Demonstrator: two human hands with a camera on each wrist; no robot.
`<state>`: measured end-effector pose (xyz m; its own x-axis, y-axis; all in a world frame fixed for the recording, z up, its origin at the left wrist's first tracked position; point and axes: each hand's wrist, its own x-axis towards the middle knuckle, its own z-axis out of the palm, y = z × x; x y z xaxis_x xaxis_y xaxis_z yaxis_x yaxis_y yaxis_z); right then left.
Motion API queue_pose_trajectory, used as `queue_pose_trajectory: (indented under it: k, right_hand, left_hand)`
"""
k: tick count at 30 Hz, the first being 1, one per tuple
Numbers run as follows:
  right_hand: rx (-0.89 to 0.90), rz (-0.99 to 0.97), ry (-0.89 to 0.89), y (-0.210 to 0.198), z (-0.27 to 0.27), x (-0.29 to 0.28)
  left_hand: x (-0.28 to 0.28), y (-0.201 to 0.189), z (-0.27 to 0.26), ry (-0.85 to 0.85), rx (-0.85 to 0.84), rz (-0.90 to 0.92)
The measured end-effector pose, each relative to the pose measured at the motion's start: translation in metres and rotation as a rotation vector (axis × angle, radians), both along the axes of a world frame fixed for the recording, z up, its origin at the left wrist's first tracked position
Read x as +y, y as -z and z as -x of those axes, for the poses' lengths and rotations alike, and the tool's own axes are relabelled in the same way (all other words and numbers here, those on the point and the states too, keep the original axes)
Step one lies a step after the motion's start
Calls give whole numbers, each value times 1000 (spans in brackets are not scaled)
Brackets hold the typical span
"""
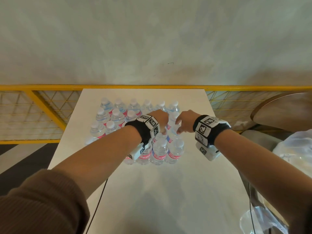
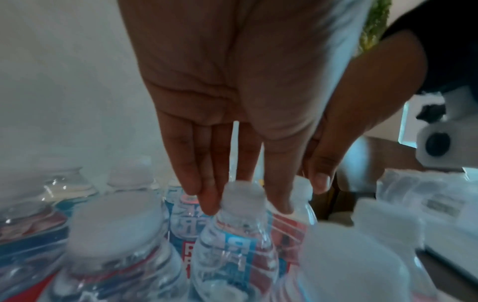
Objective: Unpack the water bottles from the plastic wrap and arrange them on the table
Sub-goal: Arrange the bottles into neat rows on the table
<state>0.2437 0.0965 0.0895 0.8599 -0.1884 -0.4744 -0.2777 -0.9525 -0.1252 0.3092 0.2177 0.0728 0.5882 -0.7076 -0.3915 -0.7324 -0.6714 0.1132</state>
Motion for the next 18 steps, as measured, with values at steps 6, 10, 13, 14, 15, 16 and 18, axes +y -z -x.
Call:
queue_pose_trajectory:
  k: [6,10,13,14,15,16,18]
  right_hand:
    - [-148,19,54,-11,-24,-21]
    - [-83,63,-41,-2,-42,-17]
    - [-56,80,-59,5,-55,-13]
    - [-50,84,-60,6,-59,-13]
    - [-45,87,-60,7,-62,-12]
    - [-40,92,-61,8,-65,-12]
    - [-38,105,-68,10,-68,-12]
  left_hand:
    - [1,-14,-36,-115,-124,100]
    - [-8,-8,-52,-179,-42,-46]
    - [-29,67,-108,-150,73,-149]
    - [-34,78,-119,-139,59,-151]
    - [-36,73,-121,-138,53,-150]
    - [-31,55,-109,-143,54,-127]
    - [-21,11,-75,-109,34,-110]
